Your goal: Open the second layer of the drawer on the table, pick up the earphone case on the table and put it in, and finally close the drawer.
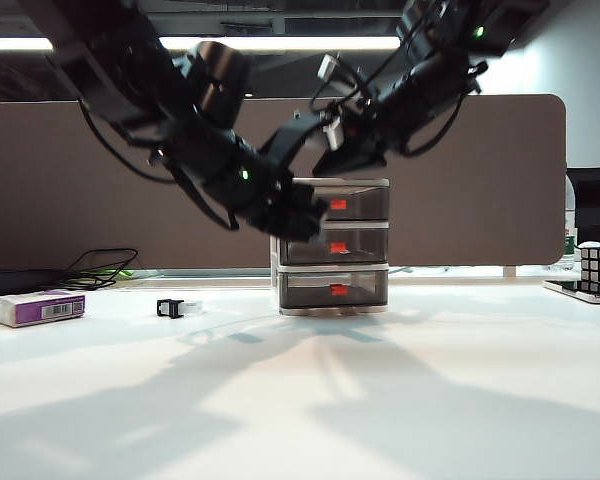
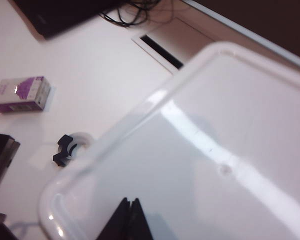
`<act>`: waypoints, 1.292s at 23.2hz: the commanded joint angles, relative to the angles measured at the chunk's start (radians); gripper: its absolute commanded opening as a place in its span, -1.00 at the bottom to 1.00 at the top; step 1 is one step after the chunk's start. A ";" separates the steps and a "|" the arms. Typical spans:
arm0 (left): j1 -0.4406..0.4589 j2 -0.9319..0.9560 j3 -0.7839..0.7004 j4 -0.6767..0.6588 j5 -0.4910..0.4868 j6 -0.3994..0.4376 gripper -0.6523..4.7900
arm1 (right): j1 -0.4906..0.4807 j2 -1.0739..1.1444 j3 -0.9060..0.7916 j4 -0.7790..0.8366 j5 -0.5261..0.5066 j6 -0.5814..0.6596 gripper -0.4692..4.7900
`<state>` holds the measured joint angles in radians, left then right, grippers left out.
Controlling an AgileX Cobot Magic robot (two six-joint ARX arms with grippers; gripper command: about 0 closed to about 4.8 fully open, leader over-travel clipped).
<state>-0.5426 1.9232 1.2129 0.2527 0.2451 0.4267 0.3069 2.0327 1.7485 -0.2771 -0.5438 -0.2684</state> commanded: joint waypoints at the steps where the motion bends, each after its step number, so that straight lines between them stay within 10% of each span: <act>1: -0.002 -0.127 -0.055 0.018 0.006 0.014 -0.78 | -0.025 -0.100 0.007 -0.019 0.003 -0.013 -0.84; 11: -0.002 -0.798 -0.553 -0.002 -0.309 -0.084 -0.78 | -0.095 -0.464 -0.239 -0.082 0.003 0.032 -0.84; 21: -0.004 -1.410 -0.912 -0.064 -0.324 -0.290 -0.78 | -0.099 -1.163 -1.083 0.226 0.194 0.217 -0.84; 30: -0.004 -1.593 -1.057 -0.045 -0.410 -0.346 -0.78 | -0.099 -1.440 -1.350 0.255 0.312 0.295 -0.84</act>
<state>-0.5476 0.3378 0.1688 0.1822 -0.1596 0.1112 0.2081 0.6224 0.4156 -0.0479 -0.2596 0.0036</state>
